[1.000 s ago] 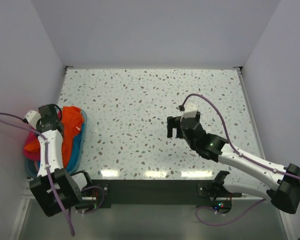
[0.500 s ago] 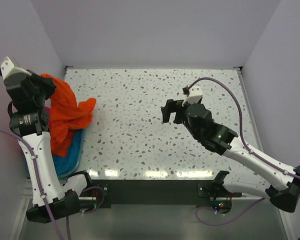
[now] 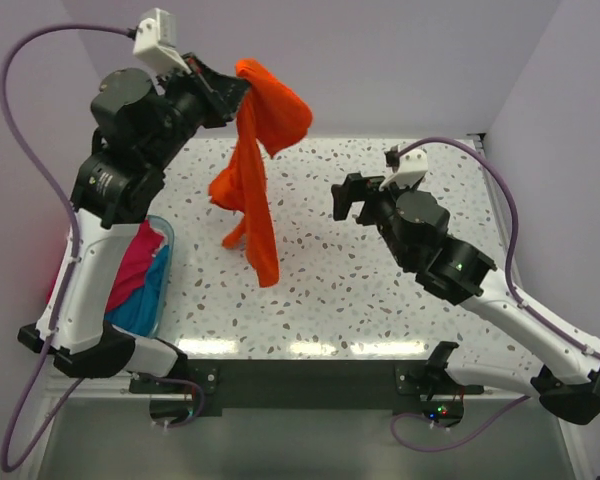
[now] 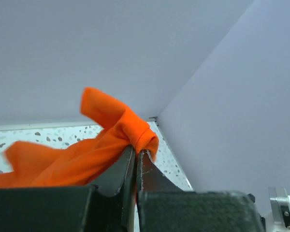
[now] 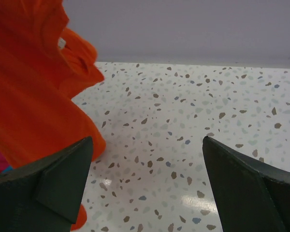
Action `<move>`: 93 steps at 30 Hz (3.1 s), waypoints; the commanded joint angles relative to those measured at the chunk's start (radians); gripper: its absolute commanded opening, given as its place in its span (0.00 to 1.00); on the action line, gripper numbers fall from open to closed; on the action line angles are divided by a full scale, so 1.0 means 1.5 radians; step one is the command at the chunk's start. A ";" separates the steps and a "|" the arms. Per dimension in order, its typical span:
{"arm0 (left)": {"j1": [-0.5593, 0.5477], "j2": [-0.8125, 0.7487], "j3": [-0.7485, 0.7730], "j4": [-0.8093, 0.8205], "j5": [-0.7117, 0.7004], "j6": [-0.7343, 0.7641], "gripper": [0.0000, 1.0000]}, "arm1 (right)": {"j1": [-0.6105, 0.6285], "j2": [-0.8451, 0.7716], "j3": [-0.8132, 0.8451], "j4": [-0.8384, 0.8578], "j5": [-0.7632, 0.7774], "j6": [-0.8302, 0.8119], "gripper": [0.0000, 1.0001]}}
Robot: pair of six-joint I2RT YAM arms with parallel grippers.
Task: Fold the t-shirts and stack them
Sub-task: Move the tshirt to the center of the board, then flatten the tshirt out
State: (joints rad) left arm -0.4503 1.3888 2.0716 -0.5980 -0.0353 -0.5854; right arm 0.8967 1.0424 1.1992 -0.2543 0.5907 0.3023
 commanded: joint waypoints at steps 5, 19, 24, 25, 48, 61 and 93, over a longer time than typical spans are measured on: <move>-0.055 0.074 -0.001 0.068 -0.081 0.036 0.00 | 0.000 0.021 0.029 0.011 0.115 -0.046 0.99; 0.166 0.108 -0.454 0.213 0.026 -0.060 0.68 | -0.084 0.125 -0.060 -0.085 0.034 0.070 0.98; 0.170 0.052 -0.582 0.224 -0.038 -0.054 0.73 | -0.080 0.186 -0.112 -0.073 -0.065 0.132 0.89; 0.170 0.052 -0.611 0.222 -0.041 -0.055 0.72 | -0.076 0.198 -0.124 -0.055 -0.093 0.137 0.88; 0.173 0.345 -0.431 0.214 0.055 0.060 0.59 | 0.110 0.650 0.132 0.016 -0.083 0.199 0.55; 0.148 0.347 -0.435 0.225 0.092 0.082 0.63 | 0.065 0.510 0.023 -0.043 -0.006 0.198 0.00; 0.001 0.427 -0.347 0.093 -0.116 0.165 0.53 | -0.057 0.192 -0.240 -0.093 -0.034 0.216 0.00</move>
State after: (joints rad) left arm -0.4347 2.1090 1.5982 -0.4850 -0.2058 -0.3538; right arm 0.8169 1.3422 0.8463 -0.4213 0.5320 0.6048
